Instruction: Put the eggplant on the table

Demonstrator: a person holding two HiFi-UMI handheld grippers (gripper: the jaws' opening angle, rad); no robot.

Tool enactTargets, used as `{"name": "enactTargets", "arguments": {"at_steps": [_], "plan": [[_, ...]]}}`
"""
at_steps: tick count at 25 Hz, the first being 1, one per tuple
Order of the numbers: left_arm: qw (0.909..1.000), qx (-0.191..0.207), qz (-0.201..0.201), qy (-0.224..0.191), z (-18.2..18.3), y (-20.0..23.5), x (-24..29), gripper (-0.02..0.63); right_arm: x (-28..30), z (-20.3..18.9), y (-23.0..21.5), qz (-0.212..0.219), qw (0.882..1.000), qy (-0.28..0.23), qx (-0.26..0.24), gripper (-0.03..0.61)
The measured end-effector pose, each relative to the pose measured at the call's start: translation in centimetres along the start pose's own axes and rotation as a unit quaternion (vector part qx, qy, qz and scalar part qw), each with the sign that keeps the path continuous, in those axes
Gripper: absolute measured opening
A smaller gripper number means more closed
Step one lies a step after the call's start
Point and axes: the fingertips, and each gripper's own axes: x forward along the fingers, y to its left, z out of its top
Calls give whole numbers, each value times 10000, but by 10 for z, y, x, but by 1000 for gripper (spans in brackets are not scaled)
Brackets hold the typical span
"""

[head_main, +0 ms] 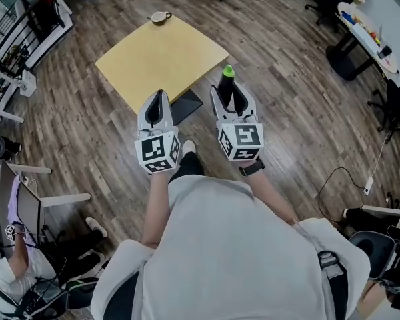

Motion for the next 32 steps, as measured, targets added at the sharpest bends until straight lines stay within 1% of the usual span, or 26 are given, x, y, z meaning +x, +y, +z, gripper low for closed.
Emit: {"name": "enactTargets", "arguments": {"at_steps": [3, 6, 8, 10, 14, 17, 19, 21, 23, 24, 25, 26, 28, 32], "plan": [[9998, 41, 123, -123, 14, 38, 47, -11, 61, 5, -4, 69, 9999, 62, 131, 192], [9996, 63, 157, -239, 27, 72, 85, -11, 113, 14, -3, 88, 9999, 33, 35, 192], [9997, 50, 140, -214, 25, 95, 110, -11, 146, 16, 4, 138, 9999, 11, -56, 192], [9998, 117, 91, -126, 20, 113, 134, -11, 178, 13, 10, 203, 9997, 46, -94, 192], [9991, 414, 16, 18, 10, 141, 172, -11, 233, 3, 18, 317, 9991, 227, -166, 192], [9972, 721, -132, 148, -2, 156, 197, -9, 270, -2, 19, 337, 9989, 224, -257, 192], [9966, 772, -257, 144, -9, 166, 210, -4, 291, -6, 22, 339, 9986, 184, -356, 192], [9955, 859, -407, 15, -9, 175, 223, 3, 314, -12, 28, 386, 9978, 220, -486, 192], [9925, 991, -686, -205, -6, 178, 235, 5, 337, -16, 34, 432, 9968, 274, -611, 192], [9916, 975, -802, -271, -5, 180, 241, 5, 348, -17, 36, 449, 9964, 298, -656, 192], [9922, 884, -830, -280, -7, 185, 246, 5, 357, -18, 38, 465, 9960, 321, -691, 192], [9940, 748, -755, -240, -10, 192, 251, 6, 366, -20, 40, 485, 9956, 351, -718, 192], [9977, 509, -448, -84, -21, 208, 259, 5, 377, -26, 42, 543, 9946, 450, -755, 192], [9994, 274, 114, 152, -37, 241, 272, 5, 397, -38, 49, 777, 9918, 623, -802, 192]]}}
